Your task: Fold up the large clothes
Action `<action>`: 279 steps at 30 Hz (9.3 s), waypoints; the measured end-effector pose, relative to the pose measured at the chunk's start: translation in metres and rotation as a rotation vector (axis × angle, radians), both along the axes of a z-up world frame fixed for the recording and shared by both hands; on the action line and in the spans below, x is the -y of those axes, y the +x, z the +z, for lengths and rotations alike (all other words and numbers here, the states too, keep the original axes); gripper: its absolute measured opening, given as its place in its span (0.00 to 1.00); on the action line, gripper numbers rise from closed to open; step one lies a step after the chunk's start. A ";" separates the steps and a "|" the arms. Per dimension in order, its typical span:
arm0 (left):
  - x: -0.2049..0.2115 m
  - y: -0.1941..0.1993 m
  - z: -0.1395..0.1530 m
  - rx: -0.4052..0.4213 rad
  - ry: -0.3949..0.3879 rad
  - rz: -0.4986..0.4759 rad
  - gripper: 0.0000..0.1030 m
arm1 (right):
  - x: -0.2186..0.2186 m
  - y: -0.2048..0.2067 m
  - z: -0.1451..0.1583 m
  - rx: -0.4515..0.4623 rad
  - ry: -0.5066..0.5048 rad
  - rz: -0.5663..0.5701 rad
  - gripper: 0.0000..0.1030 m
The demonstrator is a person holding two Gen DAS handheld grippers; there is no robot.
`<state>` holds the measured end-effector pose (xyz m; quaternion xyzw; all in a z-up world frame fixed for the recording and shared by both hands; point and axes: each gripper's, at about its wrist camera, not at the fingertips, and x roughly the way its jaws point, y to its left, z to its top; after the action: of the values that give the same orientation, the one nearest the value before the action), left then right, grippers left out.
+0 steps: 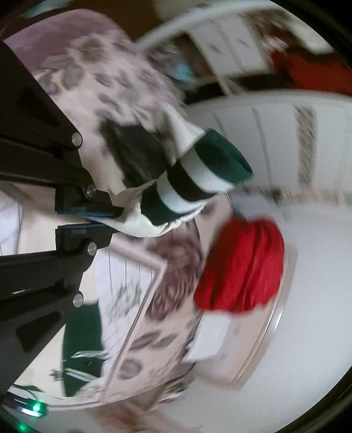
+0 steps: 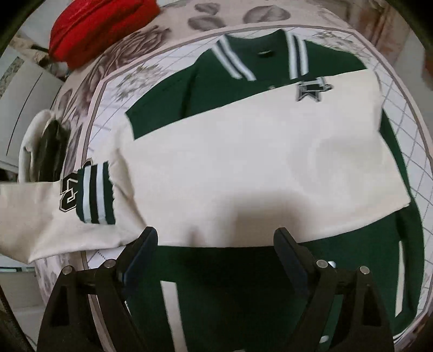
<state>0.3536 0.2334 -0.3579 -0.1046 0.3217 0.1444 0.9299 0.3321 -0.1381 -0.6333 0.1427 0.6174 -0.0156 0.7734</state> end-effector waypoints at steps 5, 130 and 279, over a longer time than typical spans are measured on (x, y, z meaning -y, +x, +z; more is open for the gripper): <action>0.124 0.031 0.003 -0.002 -0.007 -0.220 0.01 | 0.048 -0.001 0.005 0.013 -0.034 -0.008 0.86; 0.262 -0.137 -0.256 -0.819 0.152 -0.348 1.00 | 0.350 -0.160 -0.059 -0.239 0.125 -0.332 0.40; 0.082 -0.048 -0.187 -0.489 -0.384 0.093 0.41 | 0.118 -0.046 0.067 -0.082 0.160 0.126 0.71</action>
<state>0.3059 0.1515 -0.5447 -0.2552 0.5519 0.1441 0.7807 0.2864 -0.2562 -0.5659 0.1641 0.6557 0.0764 0.7330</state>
